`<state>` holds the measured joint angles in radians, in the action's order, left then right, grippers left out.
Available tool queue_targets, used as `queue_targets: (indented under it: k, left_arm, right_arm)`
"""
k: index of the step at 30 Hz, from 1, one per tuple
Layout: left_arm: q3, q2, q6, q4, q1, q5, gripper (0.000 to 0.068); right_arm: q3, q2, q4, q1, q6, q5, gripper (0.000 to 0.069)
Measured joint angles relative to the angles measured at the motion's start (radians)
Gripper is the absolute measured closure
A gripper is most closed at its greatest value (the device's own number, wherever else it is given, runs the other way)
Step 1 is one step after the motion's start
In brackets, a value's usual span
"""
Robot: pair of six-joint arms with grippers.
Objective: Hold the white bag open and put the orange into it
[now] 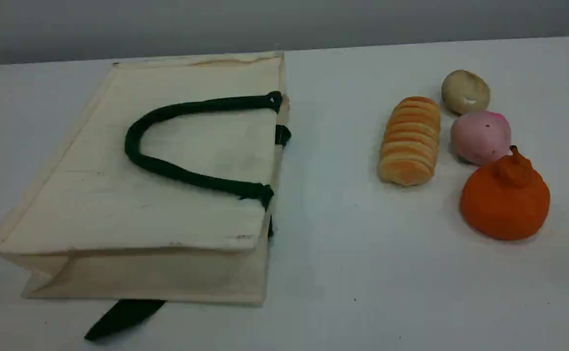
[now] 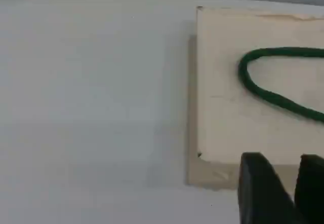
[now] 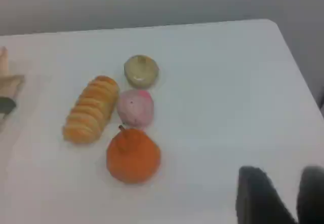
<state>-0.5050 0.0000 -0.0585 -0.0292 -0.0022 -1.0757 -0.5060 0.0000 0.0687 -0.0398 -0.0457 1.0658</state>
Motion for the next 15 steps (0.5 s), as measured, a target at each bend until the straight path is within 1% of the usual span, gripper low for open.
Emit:
queue_targets:
  k: [15]
  left_arm:
    - [0.000,0.000,0.001,0.000,0.000,-0.001,0.0484]
  right_arm:
    - [0.000,0.000,0.000,0.000,0.000,0.000,0.0493]
